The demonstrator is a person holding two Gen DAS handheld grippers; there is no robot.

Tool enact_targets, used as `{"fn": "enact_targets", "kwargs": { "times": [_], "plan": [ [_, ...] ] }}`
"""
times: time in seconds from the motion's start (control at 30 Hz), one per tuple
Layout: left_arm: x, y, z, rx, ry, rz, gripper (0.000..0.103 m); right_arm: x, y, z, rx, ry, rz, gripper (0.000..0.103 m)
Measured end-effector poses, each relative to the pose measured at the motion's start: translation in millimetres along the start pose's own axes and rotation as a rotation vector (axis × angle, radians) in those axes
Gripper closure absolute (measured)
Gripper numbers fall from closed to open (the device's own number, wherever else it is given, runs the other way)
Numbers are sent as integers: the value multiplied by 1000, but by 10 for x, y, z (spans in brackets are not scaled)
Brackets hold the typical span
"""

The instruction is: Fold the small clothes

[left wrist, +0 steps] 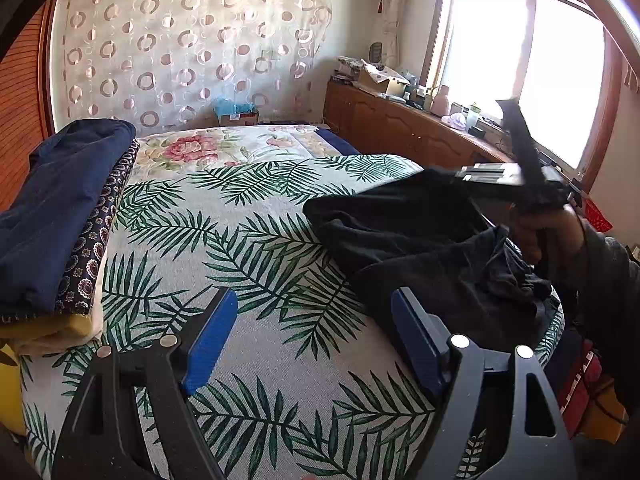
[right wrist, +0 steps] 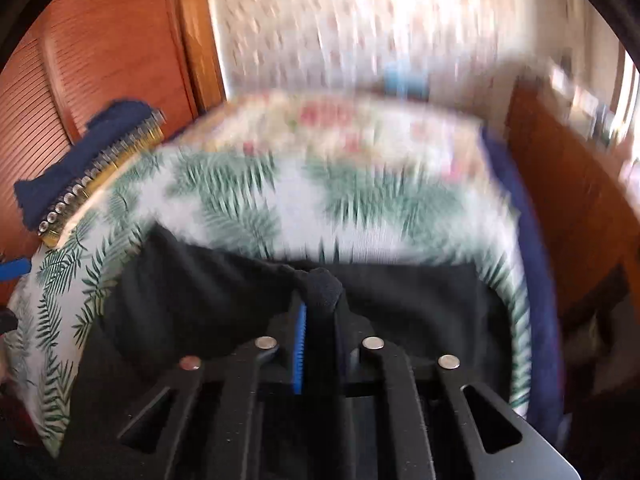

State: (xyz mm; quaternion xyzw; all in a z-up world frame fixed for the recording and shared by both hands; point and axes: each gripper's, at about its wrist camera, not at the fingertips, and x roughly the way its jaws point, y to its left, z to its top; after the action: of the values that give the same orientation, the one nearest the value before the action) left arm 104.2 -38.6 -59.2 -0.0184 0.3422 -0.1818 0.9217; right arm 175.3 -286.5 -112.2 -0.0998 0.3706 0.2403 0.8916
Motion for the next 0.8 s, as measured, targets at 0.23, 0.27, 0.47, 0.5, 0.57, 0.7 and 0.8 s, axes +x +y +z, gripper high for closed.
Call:
{"fn": "enact_targets", "kwargs": {
  "times": [0.23, 0.27, 0.47, 0.5, 0.57, 0.7, 0.8],
  "plan": [
    [23, -61, -29, 2, 6, -17, 23, -700, -5, 306, -1, -208, -127, 94],
    [23, -68, -29, 2, 6, -19, 23, -690, -75, 352, 17, -201, -187, 94],
    [24, -143, -48, 11, 14, -28, 23, -186, -407, 297, 73, 1, -286, 76],
    [27, -160, -52, 13, 16, -31, 23, -190, -424, 242, 69, -2, -302, 75],
    [44, -200, -64, 20, 22, -32, 23, -232, -447, 159, 74, -2, -291, 69],
    [78, -277, -85, 27, 26, -34, 23, -375, -358, -70, 74, 3, -242, 56],
    [114, -351, -97, 31, 31, -39, 23, -556, -317, -293, 60, 30, -233, 55]
  ]
}}
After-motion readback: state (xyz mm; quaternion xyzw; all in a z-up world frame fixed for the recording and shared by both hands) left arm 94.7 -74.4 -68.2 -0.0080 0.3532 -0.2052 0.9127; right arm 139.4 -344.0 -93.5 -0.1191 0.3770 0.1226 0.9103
